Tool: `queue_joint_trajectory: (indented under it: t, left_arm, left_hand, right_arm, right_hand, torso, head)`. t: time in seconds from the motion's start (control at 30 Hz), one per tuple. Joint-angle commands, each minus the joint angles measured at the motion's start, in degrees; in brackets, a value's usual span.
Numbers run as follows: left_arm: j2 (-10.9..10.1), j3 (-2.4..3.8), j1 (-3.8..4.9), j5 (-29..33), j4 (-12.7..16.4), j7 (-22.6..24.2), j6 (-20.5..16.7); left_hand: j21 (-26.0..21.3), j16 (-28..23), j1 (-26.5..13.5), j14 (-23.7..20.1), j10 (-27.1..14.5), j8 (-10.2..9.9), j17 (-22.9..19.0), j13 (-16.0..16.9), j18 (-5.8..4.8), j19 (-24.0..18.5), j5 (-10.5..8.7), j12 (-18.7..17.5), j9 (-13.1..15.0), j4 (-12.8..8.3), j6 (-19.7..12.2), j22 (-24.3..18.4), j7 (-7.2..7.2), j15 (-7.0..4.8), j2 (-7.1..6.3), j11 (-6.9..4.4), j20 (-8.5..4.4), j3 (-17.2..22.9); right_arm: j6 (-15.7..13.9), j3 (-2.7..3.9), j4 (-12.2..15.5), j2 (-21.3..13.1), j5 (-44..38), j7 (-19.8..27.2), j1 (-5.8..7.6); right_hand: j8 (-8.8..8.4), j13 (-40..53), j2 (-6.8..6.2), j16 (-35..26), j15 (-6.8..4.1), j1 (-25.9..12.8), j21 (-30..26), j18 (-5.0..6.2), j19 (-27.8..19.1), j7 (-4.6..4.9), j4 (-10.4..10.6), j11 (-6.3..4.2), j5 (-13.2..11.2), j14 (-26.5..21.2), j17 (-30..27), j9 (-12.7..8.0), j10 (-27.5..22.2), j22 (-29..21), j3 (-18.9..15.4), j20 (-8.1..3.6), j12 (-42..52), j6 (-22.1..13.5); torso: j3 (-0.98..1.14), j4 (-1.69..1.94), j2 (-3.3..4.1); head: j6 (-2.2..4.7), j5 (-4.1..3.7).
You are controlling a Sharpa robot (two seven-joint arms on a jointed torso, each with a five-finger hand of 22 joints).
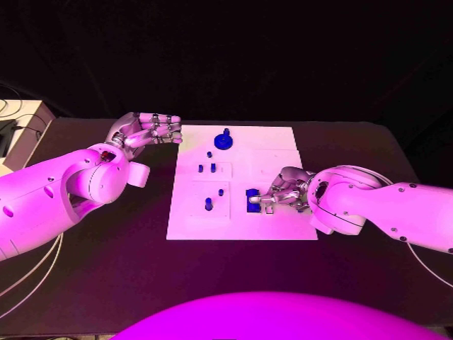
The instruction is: Assemble the parts on the task board
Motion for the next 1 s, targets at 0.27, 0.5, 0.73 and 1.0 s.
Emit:
queue_joint_trajectory:
  t: [0.27, 0.5, 0.73, 1.0]
  left_arm:
    - [0.26, 0.04, -0.01, 0.19, -0.01, 0.51, 0.78]
    - [0.43, 0.04, -0.02, 0.25, -0.01, 0.76, 0.81]
    - [0.55, 0.04, -0.06, 0.29, -0.08, 0.85, 0.83]
    - [0.73, 0.05, -0.17, 0.3, -0.12, 0.83, 1.0]
  left_hand:
    - [-0.17, 0.12, 0.15, -0.42, -0.28, 0.04, 0.07, -0.07, -0.35, 0.23, 0.17, -0.11, 0.0, 0.29, 0.18, -0.09, 0.24, 0.02, -0.4, 0.01, 0.15, -0.07]
    - [-0.17, 0.12, 0.15, -0.42, -0.28, 0.04, 0.07, -0.07, -0.35, 0.23, 0.17, -0.11, 0.0, 0.29, 0.18, -0.09, 0.24, 0.02, -0.4, 0.01, 0.15, -0.07]
    - [-0.12, 0.16, 0.12, -0.41, -0.25, 0.05, 0.07, -0.07, -0.37, 0.24, 0.14, -0.11, 0.0, 0.37, 0.21, -0.21, 0.24, 0.01, -0.4, 0.0, 0.14, -0.05]
    - [-0.11, 0.17, 0.21, -0.4, -0.24, 0.04, 0.08, -0.07, -0.36, 0.25, 0.17, -0.11, 0.0, 0.34, 0.22, -0.21, 0.23, 0.0, -0.34, -0.02, 0.13, 0.01]
  right_arm:
    - [-2.93, 0.56, 2.16, -5.21, 1.69, 5.27, 0.26]
    - [2.36, 0.77, 0.31, -9.98, -0.76, 5.51, 1.17]
    - [6.19, 0.72, -0.17, -12.08, -5.65, 5.12, 0.57]
    - [7.45, 0.58, -0.41, -11.24, -8.0, 2.43, -0.2]
  right_hand:
    - [0.33, 0.68, 2.71, 0.56, 0.04, 1.38, 1.1, 0.11, 4.42, -0.18, -4.51, -0.16, 3.88, 0.23, 0.49, -0.01, 1.01, 6.55, -1.9, 0.11, 1.14, 0.23]
    - [0.17, 1.08, 3.97, 1.02, -0.04, 2.08, 1.82, -0.05, 4.45, -0.31, -6.63, -0.24, 6.99, 0.24, 0.81, -0.09, 1.49, 6.76, -2.92, 0.01, 1.68, 0.61]
    - [-0.86, 1.34, 5.85, 1.18, -0.04, 3.81, 2.22, -0.18, 4.47, -0.28, -9.43, -0.24, 9.48, 0.21, 0.92, -1.03, 1.85, 6.91, -3.94, -0.03, 1.61, 1.21]
    - [0.11, 1.49, 7.56, 1.12, -0.31, 4.9, 2.37, -0.44, 4.48, -0.73, -11.61, -0.57, 17.2, 0.21, 0.85, 0.25, 2.21, 6.89, -4.37, -0.39, 1.48, 1.44]
  torso:
    - [0.04, -0.23, -0.08]
    - [0.03, -0.29, -0.09]
    - [0.18, -0.5, -0.03]
    - [0.23, -0.62, -0.04]
  head:
    - [0.33, -0.47]
    - [0.61, -1.24]
    - [0.88, -1.84]
    - [0.82, -1.98]
